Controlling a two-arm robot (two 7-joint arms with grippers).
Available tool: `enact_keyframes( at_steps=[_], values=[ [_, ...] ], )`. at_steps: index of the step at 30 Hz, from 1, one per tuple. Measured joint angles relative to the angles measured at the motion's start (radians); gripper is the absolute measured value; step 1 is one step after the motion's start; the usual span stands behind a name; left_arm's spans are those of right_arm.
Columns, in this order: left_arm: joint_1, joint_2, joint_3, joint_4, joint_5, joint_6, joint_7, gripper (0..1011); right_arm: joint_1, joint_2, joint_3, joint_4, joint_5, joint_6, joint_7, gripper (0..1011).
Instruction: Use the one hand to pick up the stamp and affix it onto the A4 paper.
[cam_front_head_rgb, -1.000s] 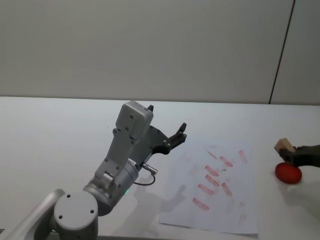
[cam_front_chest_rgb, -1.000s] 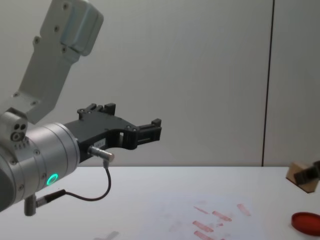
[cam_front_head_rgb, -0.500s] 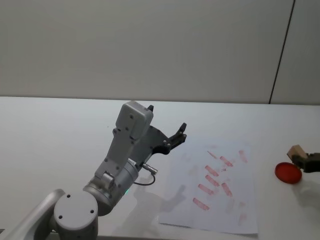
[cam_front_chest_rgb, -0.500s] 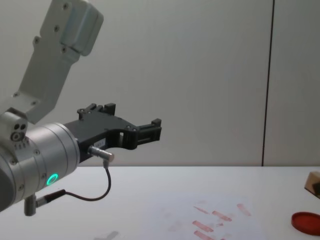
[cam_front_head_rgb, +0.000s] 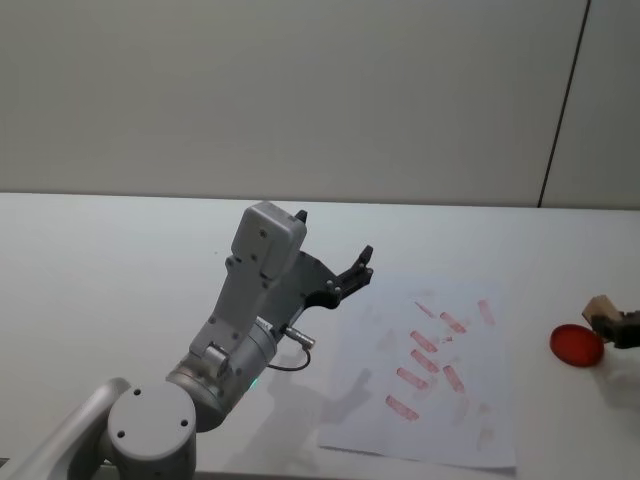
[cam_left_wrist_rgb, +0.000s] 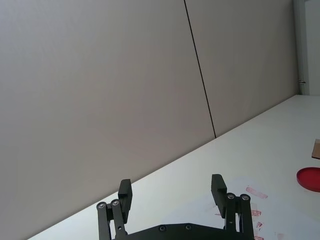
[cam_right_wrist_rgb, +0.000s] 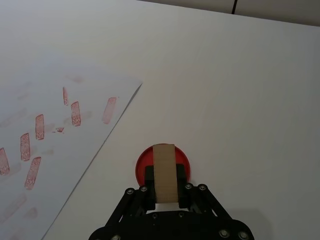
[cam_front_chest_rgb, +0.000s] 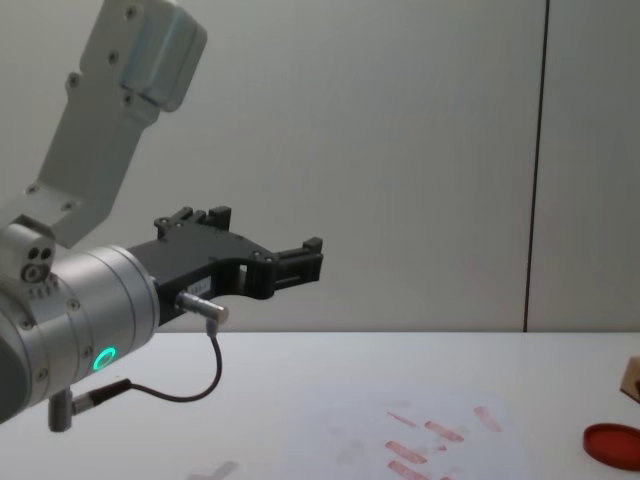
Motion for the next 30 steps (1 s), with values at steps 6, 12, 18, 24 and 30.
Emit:
enact_keyframes(
  at_steps=[6, 12, 18, 24, 30],
  values=[
    [0.000, 0.000, 0.000, 0.000, 0.000, 0.000, 0.000, 1002, 0.015, -0.003, -0.009, 0.027, -0.016, -0.007, 0.013, 217],
    [0.000, 0.000, 0.000, 0.000, 0.000, 0.000, 0.000, 1002, 0.025, -0.006, -0.019, 0.048, -0.035, -0.013, 0.027, 217],
    [0.000, 0.000, 0.000, 0.000, 0.000, 0.000, 0.000, 1002, 0.034, -0.008, -0.031, 0.070, -0.055, -0.021, 0.042, 217],
    [0.000, 0.000, 0.000, 0.000, 0.000, 0.000, 0.000, 1002, 0.040, -0.010, -0.038, 0.085, -0.063, -0.028, 0.047, 217],
    [0.000, 0.000, 0.000, 0.000, 0.000, 0.000, 0.000, 1002, 0.048, -0.012, -0.042, 0.098, -0.066, -0.035, 0.049, 217]
  ],
)
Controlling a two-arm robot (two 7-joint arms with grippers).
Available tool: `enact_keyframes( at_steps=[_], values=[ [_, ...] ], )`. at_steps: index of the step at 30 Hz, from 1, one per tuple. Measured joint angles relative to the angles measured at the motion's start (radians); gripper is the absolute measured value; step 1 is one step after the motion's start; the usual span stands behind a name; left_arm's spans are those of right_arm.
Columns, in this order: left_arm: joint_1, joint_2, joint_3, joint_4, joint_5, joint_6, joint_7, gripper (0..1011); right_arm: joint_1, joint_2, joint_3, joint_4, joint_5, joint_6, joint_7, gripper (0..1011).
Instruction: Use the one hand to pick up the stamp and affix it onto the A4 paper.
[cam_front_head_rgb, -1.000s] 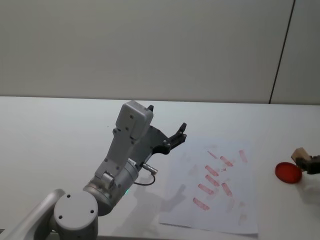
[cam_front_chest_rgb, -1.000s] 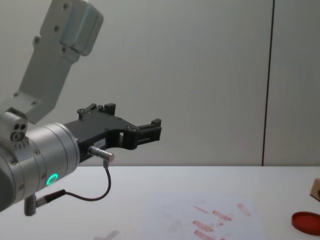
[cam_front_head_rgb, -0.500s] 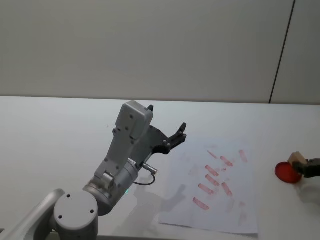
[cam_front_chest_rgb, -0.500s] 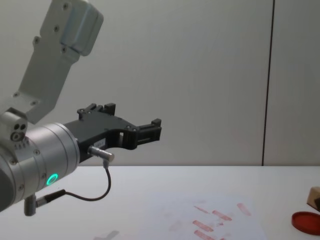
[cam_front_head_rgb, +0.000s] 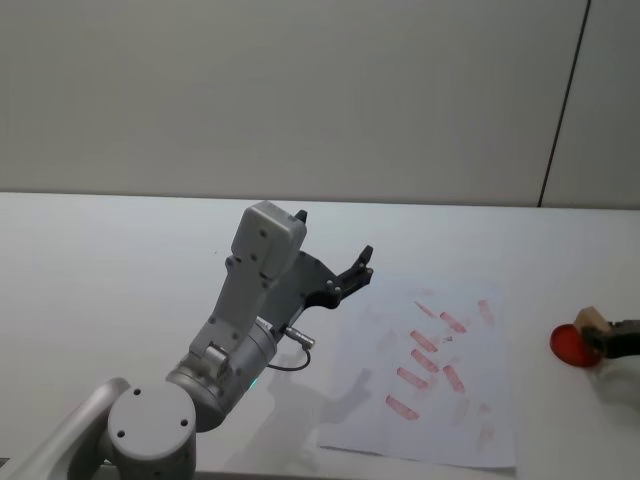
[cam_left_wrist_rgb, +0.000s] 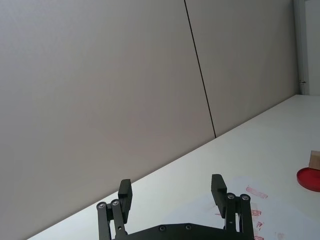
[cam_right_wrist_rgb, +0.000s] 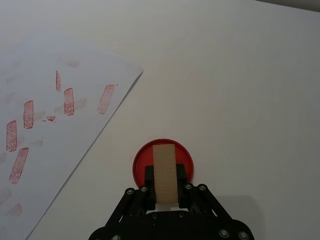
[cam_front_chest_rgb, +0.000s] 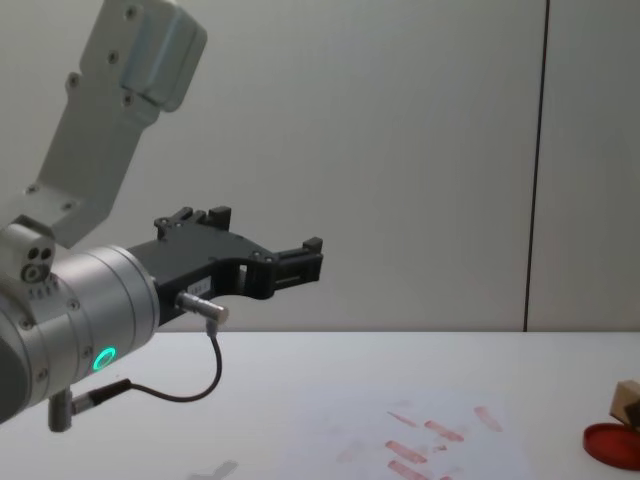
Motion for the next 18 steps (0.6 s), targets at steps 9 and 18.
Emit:
enact_keyframes(
  at_steps=[9, 18],
  values=[
    [0.000, 0.000, 0.000, 0.000, 0.000, 0.000, 0.000, 1002, 0.008, -0.003, -0.004, 0.013, -0.002, -0.008, 0.002, 217],
    [0.000, 0.000, 0.000, 0.000, 0.000, 0.000, 0.000, 1002, 0.013, -0.004, -0.006, 0.020, -0.004, -0.011, 0.003, 218]
  ],
)
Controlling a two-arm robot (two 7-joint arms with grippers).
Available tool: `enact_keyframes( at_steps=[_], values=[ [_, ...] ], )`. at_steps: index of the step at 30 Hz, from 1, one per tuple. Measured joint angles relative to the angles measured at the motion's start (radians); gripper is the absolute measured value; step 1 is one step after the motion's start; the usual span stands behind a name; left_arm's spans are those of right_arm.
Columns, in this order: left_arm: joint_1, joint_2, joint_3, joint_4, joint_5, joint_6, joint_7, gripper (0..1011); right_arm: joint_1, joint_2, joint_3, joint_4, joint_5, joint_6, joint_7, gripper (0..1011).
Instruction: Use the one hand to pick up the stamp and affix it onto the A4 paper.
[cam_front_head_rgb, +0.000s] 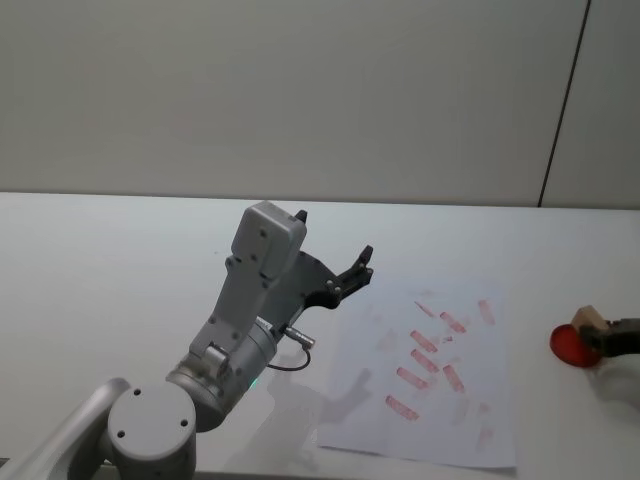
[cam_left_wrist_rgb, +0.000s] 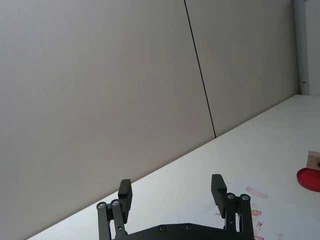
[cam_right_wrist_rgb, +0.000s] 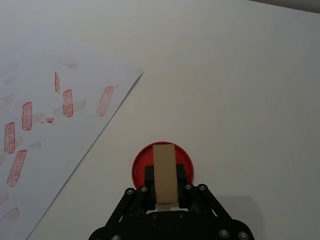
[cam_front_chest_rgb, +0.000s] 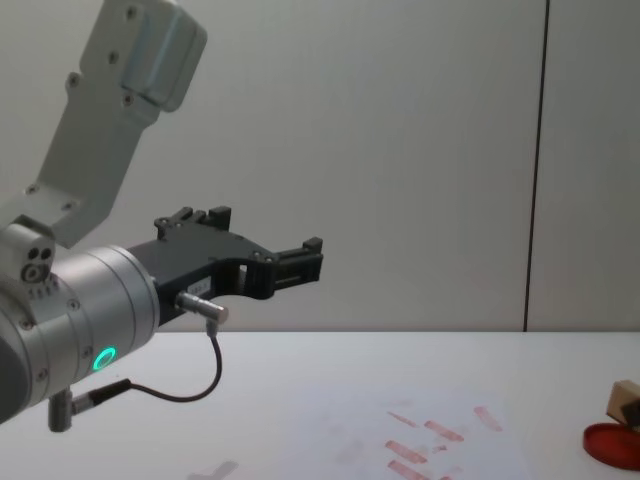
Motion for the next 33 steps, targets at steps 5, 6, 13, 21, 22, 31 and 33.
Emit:
enact_keyframes(
  at_steps=[5, 6, 13, 21, 22, 31, 33],
  values=[
    [0.000, 0.000, 0.000, 0.000, 0.000, 0.000, 0.000, 1002, 0.002, 0.000, 0.000, 0.002, 0.000, -0.001, 0.001, 217],
    [0.000, 0.000, 0.000, 0.000, 0.000, 0.000, 0.000, 1002, 0.002, -0.001, -0.001, 0.003, -0.001, -0.001, 0.001, 217],
    [0.000, 0.000, 0.000, 0.000, 0.000, 0.000, 0.000, 1002, 0.003, -0.001, -0.001, 0.004, -0.001, -0.002, 0.001, 360],
    [0.000, 0.000, 0.000, 0.000, 0.000, 0.000, 0.000, 1002, 0.003, -0.001, -0.002, 0.005, -0.001, -0.003, 0.001, 607],
    [0.000, 0.000, 0.000, 0.000, 0.000, 0.000, 0.000, 1002, 0.004, -0.001, -0.002, 0.005, -0.001, -0.003, 0.001, 669],
    [0.000, 0.000, 0.000, 0.000, 0.000, 0.000, 0.000, 1002, 0.004, -0.001, -0.002, 0.006, -0.001, -0.003, 0.001, 924],
    [0.000, 0.000, 0.000, 0.000, 0.000, 0.000, 0.000, 1002, 0.004, -0.001, -0.002, 0.006, -0.001, -0.003, 0.000, 957]
  ],
)
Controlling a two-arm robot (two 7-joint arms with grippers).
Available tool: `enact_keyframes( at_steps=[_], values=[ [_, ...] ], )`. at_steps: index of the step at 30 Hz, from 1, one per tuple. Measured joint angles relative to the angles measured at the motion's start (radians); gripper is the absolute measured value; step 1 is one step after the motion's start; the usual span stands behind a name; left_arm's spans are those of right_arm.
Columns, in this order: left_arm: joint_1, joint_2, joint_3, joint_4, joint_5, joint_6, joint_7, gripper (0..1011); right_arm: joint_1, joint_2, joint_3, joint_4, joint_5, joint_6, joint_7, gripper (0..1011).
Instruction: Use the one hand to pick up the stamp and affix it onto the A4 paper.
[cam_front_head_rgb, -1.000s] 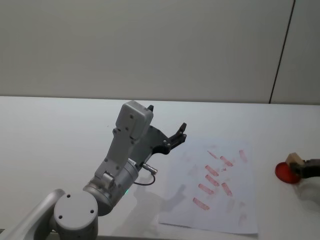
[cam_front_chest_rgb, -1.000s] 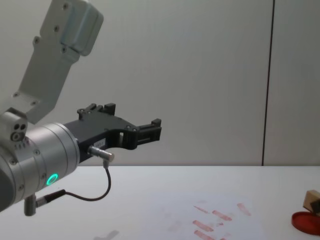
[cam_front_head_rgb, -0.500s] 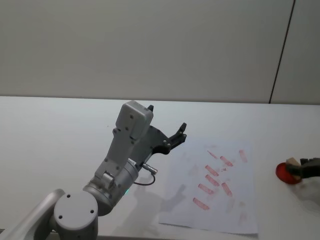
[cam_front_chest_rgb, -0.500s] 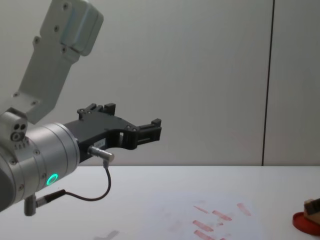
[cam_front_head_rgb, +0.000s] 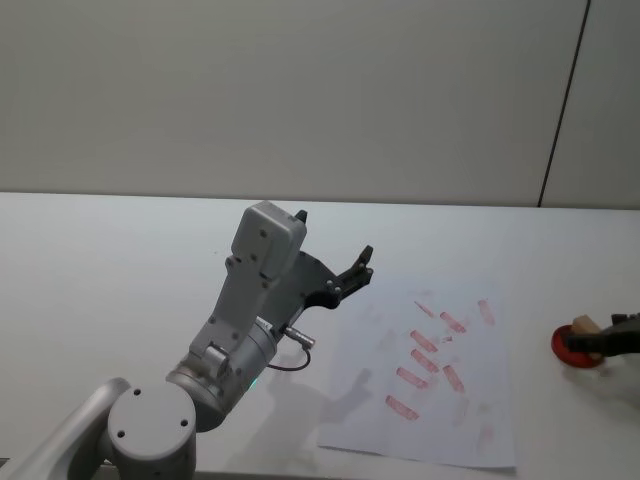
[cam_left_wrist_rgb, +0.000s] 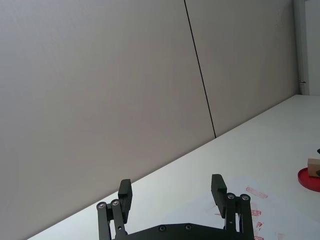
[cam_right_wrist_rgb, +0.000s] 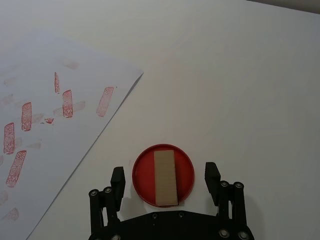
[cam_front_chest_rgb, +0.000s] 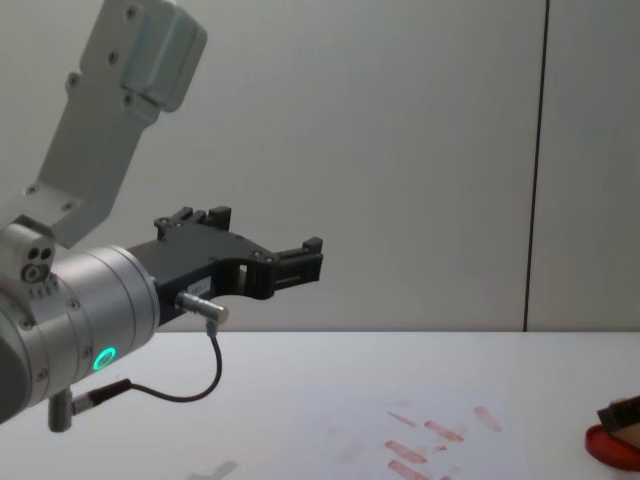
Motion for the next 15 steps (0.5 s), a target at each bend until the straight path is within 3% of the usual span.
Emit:
enact_keyframes(
  at_steps=[7, 15],
  values=[
    [0.000, 0.000, 0.000, 0.000, 0.000, 0.000, 0.000, 1002, -0.003, 0.000, 0.000, -0.005, 0.004, -0.011, -0.002, 1001],
    [0.000, 0.000, 0.000, 0.000, 0.000, 0.000, 0.000, 1002, -0.027, 0.004, 0.004, -0.041, 0.029, -0.070, -0.021, 1001]
  ],
)
